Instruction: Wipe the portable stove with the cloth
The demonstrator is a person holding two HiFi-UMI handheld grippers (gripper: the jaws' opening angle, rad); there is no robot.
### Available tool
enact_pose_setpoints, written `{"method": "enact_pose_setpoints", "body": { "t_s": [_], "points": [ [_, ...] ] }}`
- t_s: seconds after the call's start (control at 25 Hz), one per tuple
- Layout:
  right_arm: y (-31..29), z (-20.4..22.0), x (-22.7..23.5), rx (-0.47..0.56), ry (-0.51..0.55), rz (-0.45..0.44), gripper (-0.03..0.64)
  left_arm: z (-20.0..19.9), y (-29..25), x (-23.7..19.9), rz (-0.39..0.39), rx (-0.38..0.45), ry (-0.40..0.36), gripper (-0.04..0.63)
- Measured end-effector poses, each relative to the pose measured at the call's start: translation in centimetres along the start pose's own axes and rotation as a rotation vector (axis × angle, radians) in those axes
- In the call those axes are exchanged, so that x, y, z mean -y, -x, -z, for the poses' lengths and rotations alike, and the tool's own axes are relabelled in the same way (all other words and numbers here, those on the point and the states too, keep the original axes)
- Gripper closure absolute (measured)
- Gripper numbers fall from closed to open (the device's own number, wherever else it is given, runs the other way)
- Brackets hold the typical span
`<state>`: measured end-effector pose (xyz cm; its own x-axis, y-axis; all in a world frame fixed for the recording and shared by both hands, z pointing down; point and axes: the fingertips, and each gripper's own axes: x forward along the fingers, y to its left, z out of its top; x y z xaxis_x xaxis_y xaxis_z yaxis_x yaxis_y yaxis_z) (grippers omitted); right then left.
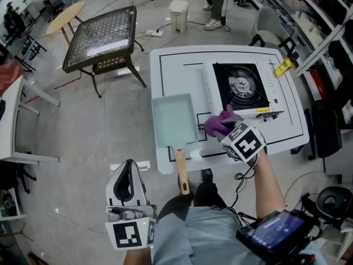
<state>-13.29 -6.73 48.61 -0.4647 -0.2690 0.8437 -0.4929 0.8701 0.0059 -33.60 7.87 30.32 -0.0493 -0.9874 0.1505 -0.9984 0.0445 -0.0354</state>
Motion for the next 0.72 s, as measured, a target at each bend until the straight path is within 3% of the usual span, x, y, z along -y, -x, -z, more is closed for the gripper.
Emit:
{"method": "enact_pose_setpoints", "body": {
  "t_s": [0.16, 0.32, 0.56, 0.72],
  "points": [
    [2.5, 2.5, -1.8, 0.027, -0.047, -0.047, 0.505, -0.5, 0.9, 2.4, 0.031, 0.017, 0.003, 0.577],
    [7.8, 3.7, -2.7, 0.119, -0.1, -0.076, 0.505, -2.4, 2.4, 5.7, 0.061, 0.045, -0.004, 0.577],
    [18.9, 4.9, -3.1, 0.394, -0.123, -0.058, 0.505, -5.5, 5.6, 12.7, 0.088, 0.128, -0.033, 0.577],
    [26.4, 7.0, -4.6, 0.583, -0.116, 0.004, 0.505, -7.4, 9.0, 17.9, 0.117, 0.181, -0.054, 0.577]
  ]
}}
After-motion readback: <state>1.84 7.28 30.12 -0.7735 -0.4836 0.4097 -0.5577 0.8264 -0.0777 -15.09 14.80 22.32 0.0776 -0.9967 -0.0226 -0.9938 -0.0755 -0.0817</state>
